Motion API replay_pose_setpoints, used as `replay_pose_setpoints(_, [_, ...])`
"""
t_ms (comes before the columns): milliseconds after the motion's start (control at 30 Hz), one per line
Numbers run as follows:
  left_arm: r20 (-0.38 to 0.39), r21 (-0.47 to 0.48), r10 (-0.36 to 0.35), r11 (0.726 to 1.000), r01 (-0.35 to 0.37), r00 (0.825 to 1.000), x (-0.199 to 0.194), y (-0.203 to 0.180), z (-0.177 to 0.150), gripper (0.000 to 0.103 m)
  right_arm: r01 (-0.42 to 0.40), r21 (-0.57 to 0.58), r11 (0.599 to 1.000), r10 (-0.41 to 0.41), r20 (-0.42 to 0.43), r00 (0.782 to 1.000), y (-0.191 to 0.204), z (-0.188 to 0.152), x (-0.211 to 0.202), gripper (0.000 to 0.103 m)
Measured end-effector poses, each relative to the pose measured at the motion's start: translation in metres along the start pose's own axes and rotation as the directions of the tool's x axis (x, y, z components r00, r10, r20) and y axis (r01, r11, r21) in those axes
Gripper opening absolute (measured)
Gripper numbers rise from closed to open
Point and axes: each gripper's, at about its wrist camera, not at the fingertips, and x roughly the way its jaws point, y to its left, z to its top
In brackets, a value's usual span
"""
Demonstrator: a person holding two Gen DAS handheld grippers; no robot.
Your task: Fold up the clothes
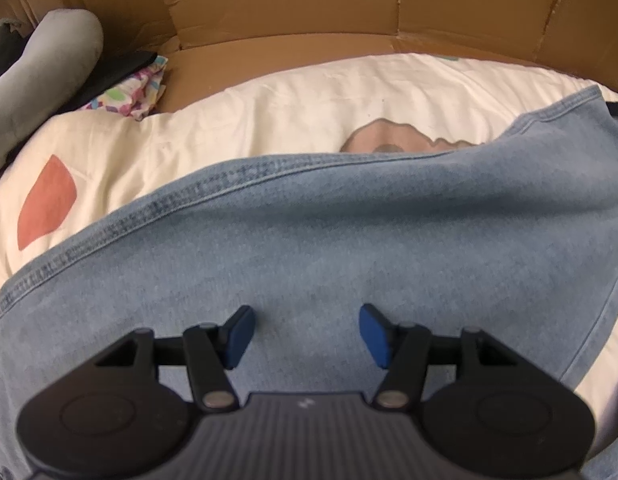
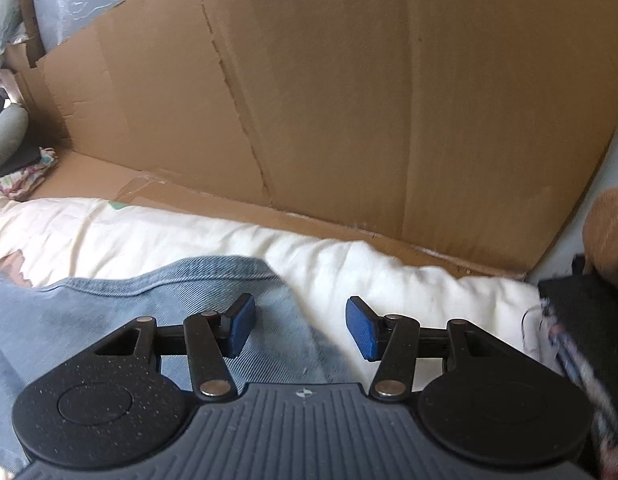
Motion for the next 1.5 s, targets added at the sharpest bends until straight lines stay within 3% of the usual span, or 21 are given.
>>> replay_pose_setpoints(333, [-0.004, -0.021, -0.019, 1.000, 0.018, 1.000, 0.001, 0.003, -0.002, 0.062, -0.111, 0.014, 0.994, 0.111, -0.010, 0.994, 0.004, -0.023, -0.008, 0.058])
replay_pose_setpoints(600, [-0.006, -0.013, -0.028, 1.000, 0.027, 1.000, 0.003, 0.005, -0.004, 0.062, -0.134, 0.042, 0.990, 0.134, 0.020, 0.991, 0.002, -0.015, -0.011, 0.058])
replay_pose_setpoints(667, [-0.006, -0.014, -0.029, 0.999, 0.029, 1.000, 0.003, 0.005, -0.004, 0.062, -0.137, 0.037, 0.990, 0.136, 0.027, 0.990, 0.004, -0.013, -0.012, 0.047])
replay_pose_setpoints(733, [-0.005, -0.015, -0.030, 0.999, 0.030, 1.000, 0.002, 0.005, -0.004, 0.062, -0.140, 0.032, 0.990, 0.139, 0.035, 0.990, 0.006, -0.011, -0.014, 0.027])
replay_pose_setpoints(833, [-0.006, -0.018, -0.029, 0.999, 0.029, 1.000, 0.003, 0.005, -0.002, 0.062, -0.144, 0.025, 0.989, 0.143, 0.046, 0.989, 0.009, -0.008, -0.017, 0.017])
replay_pose_setpoints(1167, [-0.003, -0.022, -0.034, 0.999, 0.034, 0.999, 0.003, 0.006, -0.004, 0.063, -0.256, -0.060, 0.965, 0.258, 0.039, 0.965, 0.055, -0.016, -0.050, 0.017])
replay_pose_setpoints(1500, [-0.006, -0.020, -0.034, 0.999, 0.034, 0.999, -0.002, 0.008, -0.008, 0.063, -0.372, -0.113, 0.921, 0.363, -0.093, 0.927, 0.091, -0.037, -0.047, 0.022])
